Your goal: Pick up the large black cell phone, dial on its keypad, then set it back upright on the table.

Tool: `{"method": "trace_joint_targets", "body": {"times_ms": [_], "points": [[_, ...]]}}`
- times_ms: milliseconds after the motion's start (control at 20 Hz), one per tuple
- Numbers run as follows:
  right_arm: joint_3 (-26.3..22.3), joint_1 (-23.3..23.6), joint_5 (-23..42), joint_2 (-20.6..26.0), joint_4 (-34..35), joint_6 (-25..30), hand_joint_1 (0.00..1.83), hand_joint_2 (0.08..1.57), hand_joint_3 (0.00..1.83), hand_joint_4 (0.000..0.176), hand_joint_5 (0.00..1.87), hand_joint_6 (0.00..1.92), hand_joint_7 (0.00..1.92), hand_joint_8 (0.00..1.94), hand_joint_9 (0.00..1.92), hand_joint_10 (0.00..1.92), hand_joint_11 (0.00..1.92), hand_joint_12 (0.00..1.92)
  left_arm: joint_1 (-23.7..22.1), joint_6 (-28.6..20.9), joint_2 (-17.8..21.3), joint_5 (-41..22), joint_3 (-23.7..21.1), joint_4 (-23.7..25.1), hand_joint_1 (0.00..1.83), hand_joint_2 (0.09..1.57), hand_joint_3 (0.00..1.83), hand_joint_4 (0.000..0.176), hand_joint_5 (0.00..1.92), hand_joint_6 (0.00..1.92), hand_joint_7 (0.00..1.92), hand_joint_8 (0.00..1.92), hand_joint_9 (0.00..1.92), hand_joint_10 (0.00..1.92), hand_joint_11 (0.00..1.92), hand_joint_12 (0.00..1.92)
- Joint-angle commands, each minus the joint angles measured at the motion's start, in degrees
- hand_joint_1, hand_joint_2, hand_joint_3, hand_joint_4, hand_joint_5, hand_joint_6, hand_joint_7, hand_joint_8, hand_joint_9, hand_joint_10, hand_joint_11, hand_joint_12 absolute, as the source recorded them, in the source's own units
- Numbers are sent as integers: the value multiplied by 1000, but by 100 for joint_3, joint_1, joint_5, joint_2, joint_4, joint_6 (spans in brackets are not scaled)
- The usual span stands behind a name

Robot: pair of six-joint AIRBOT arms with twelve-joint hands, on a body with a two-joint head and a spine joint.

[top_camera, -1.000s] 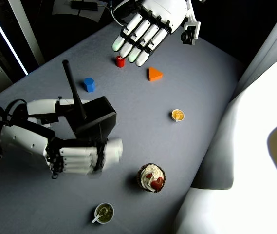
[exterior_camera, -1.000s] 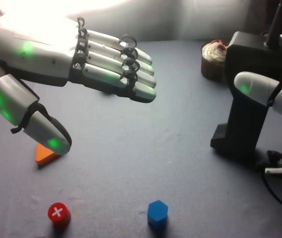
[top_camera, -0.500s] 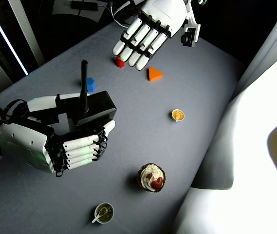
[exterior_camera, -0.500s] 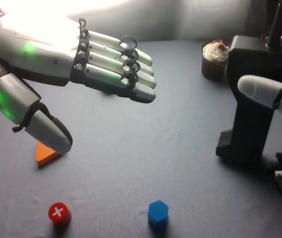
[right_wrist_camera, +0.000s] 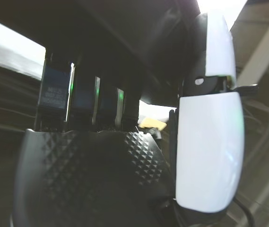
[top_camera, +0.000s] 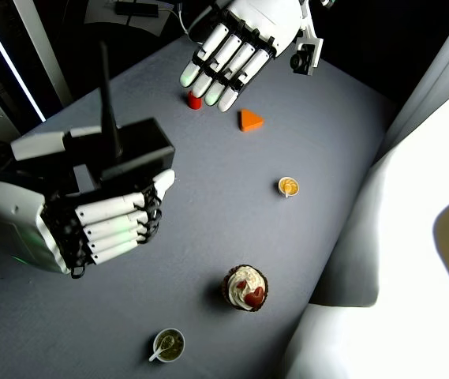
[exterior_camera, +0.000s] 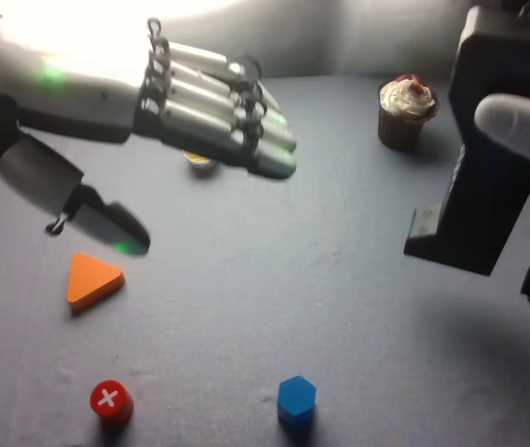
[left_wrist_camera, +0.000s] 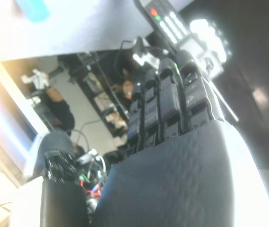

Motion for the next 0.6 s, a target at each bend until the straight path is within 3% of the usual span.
{"method": "trace_joint_targets", "body": {"times_ms": [0, 50, 100, 150, 200, 250, 300, 350, 400, 450, 500, 550], "points": [[-46, 91, 884, 128, -161, 133, 1385, 1111, 0, 0, 936, 764, 947, 1092, 985, 1208, 1092, 986, -99, 80, 7, -97, 16, -830, 852, 1215, 0, 32, 145, 2, 873, 114, 669, 929, 176, 1536], [-102, 109, 910, 168, -161, 99, 1387, 1106, 0, 0, 955, 740, 956, 1069, 987, 1211, 1102, 985, -86, 117, 1, -65, 14, -903, 1222, 1180, 9, 22, 131, 4, 851, 1030, 776, 1468, 491, 1844], [-170, 135, 927, 221, -161, 53, 1388, 1102, 0, 0, 964, 720, 973, 1044, 986, 1212, 1108, 983, -88, 117, -2, 44, -7, -870, 1310, 1165, 4, 18, 125, 2, 855, 1211, 797, 1659, 660, 1906], [-218, 149, 927, 253, -161, 30, 1385, 1112, 2, 0, 932, 755, 946, 1093, 979, 1223, 1110, 973, -112, 118, -2, 159, -31, -821, 1339, 1166, 4, 26, 103, 5, 840, 1287, 799, 1844, 768, 1918], [-260, 163, 927, 271, -163, -8, 1385, 1113, 1, 0, 925, 774, 944, 1095, 979, 1221, 1110, 970, -133, 119, -9, 252, -46, -797, 1336, 1197, 14, 45, 89, 1, 774, 1399, 749, 1906, 732, 1920], [-286, 178, 927, 278, -174, -29, 1385, 1114, 1, 0, 927, 771, 938, 1100, 981, 1222, 1110, 967, -146, 117, -23, 311, -58, -800, 1324, 1228, 24, 56, 93, 2, 716, 1488, 740, 1918, 725, 1921], [-305, 201, 927, 280, -184, -44, 1385, 1114, 1, 0, 927, 771, 938, 1100, 981, 1222, 1110, 967, -153, 115, -34, 358, -82, -799, 1324, 1228, 24, 56, 93, 2, 716, 1488, 740, 1918, 725, 1921], [-332, 262, 926, 278, -192, -62, 1388, 1099, 3, 0, 960, 745, 975, 1003, 1002, 1212, 1118, 939, -160, 123, -42, 446, -137, -794, 1324, 1232, 17, 97, 76, 1, 711, 1496, 758, 1921, 671, 1921], [-354, 334, 924, 277, -203, -70, 1388, 1099, 3, 0, 960, 745, 975, 1003, 1002, 1212, 1118, 939, -169, 126, -52, 512, -189, -743, 1324, 1232, 17, 97, 76, 1, 711, 1496, 758, 1921, 671, 1921], [-383, 434, 919, 277, -209, -96, 1474, 1079, 0, 0, 983, 643, 990, 896, 982, 1122, 1065, 1264, -228, 126, -74, 574, -253, -638, 1317, 1250, 18, 114, 89, 5, 682, 1536, 752, 1921, 673, 1921], [-422, 500, 907, 289, -227, -140, 1494, 1056, 0, 0, 1013, 629, 1031, 803, 1034, 998, 1069, 1296, -270, 130, -87, 691, -350, -589, 1313, 1251, 16, 116, 81, 1, 682, 1534, 755, 1921, 676, 1921], [-438, 527, 888, 298, -249, -161, 1491, 1103, 0, 0, 880, 859, 931, 906, 954, 1070, 922, 1435, -267, 144, -85, 787, -408, -589, 1314, 1246, 11, 115, 76, 2, 694, 1517, 774, 1921, 703, 1921]]}}
